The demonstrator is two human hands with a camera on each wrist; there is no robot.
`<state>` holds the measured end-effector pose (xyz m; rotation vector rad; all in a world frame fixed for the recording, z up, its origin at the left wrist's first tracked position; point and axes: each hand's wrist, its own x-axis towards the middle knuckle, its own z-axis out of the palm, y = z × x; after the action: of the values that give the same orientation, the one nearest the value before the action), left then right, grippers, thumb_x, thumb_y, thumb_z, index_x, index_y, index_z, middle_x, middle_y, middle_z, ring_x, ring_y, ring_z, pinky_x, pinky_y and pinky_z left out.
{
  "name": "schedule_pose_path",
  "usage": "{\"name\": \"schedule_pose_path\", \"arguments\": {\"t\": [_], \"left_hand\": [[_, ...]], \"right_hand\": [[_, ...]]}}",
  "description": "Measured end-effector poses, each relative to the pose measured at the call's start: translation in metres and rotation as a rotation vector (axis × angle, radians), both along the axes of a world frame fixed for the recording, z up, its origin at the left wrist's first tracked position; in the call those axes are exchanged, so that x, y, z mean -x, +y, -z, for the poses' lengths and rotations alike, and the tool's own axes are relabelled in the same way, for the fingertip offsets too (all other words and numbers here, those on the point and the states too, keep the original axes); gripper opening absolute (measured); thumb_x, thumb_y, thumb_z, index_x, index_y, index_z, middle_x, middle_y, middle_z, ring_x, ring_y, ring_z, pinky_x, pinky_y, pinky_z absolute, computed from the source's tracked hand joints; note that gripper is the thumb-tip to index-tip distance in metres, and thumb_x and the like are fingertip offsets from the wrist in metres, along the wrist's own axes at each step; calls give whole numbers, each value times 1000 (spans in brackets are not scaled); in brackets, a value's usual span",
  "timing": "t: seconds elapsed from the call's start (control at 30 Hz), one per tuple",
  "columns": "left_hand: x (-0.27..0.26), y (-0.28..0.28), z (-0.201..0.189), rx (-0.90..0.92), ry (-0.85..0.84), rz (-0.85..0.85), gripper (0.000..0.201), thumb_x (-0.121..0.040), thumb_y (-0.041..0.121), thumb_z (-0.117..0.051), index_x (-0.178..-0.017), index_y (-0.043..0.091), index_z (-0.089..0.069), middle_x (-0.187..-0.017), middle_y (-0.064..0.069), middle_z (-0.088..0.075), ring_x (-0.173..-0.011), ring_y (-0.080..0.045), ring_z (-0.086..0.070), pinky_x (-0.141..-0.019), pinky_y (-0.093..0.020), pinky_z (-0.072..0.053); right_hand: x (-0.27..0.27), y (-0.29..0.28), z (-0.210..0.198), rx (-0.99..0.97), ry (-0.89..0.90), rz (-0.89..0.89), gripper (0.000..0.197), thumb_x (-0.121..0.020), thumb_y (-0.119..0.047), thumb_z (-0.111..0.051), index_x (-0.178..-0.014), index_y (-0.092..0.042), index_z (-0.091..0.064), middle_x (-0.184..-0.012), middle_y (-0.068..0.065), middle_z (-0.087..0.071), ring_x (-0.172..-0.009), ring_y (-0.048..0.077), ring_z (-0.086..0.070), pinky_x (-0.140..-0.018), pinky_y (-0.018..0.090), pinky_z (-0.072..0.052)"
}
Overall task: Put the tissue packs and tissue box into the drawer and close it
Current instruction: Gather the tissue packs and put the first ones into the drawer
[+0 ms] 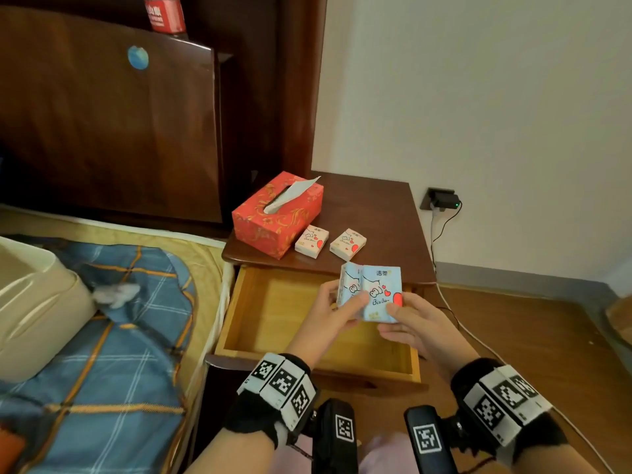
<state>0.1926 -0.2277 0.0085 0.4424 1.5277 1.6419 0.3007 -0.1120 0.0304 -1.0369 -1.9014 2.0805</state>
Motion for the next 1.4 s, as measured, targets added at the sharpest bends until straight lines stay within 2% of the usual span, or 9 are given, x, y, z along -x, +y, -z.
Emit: {"name": "schedule_pose_path", "arguments": {"t": [0.1,0.23,0.47,0.57,0.67,0.8,1.03,1.23,1.4], "left_hand": [[0,9,13,69,61,45,60,-79,31,-72,-128,22,-39,-131,-1,-53,-120,-17,-55,-102,-35,-49],[-1,31,30,133,32,64,55,-79,29,-70,-123,22,-37,-134,-6,-52,-121,-19,-55,-104,-38,-47],[-1,64,53,295,202,286,49,-93,46,-43,-137,25,-33,-133,9,-53,-116,-7,-52,-89,-21,-39],[6,74,66,356,274,404,57,-94,49,-37,-146,28,-23,-142,10,-45,-123,-5,-45,-97,-24,-34],[17,83,82,399,387,418,89,-84,48,-58,-151,27,-2,-155,7,-27,-140,-11,-32,-109,-33,-34],[25,97,92,544,830,621,116,-69,52,-74,-150,23,4,-157,7,-10,-142,-15,-26,-103,-37,-40],[34,132,124,646,1090,788,77,-75,31,-67,-138,16,-25,-136,-1,-36,-125,-22,-40,-81,-34,-46],[42,155,147,700,1076,854,81,-72,31,-73,-136,13,-26,-135,-5,-37,-123,-25,-40,-82,-35,-45],[51,168,172,814,1131,989,85,-72,31,-75,-137,12,-24,-138,-6,-34,-125,-26,-38,-77,-35,-44]], "right_hand": [[5,1,10,-65,-51,4,17,-92,-25,-52,-108,-22,-57,-99,-1,-66,-83,14,-64,-70,18,-57],[11,15,28,37,-109,46,16,-94,-32,-46,-89,-27,-60,-95,-2,-65,-94,18,-62,-94,35,-50],[18,46,59,286,-68,101,31,-97,-36,-36,-121,-23,-48,-118,4,-60,-118,20,-54,-108,39,-39],[22,57,76,268,-86,83,42,-97,-33,-37,-135,-16,-42,-130,8,-56,-121,22,-53,-104,35,-42],[23,70,92,226,-172,89,43,-96,-26,-41,-136,-10,-43,-131,13,-58,-106,20,-59,-90,27,-49],[29,79,109,181,-276,77,48,-96,-20,-45,-141,-6,-36,-137,16,-52,-96,19,-58,-57,12,-54],[35,92,135,206,-348,82,55,-93,-22,-51,-144,-14,-32,-139,12,-51,-113,23,-55,-99,38,-45],[32,107,143,153,-406,95,47,-93,-21,-51,-137,-10,-41,-129,15,-56,-105,25,-58,-90,32,-48],[13,134,153,-231,-584,13,12,-93,-18,-46,-103,-12,-49,-102,4,-55,-69,6,-49,-65,19,-41]]}}
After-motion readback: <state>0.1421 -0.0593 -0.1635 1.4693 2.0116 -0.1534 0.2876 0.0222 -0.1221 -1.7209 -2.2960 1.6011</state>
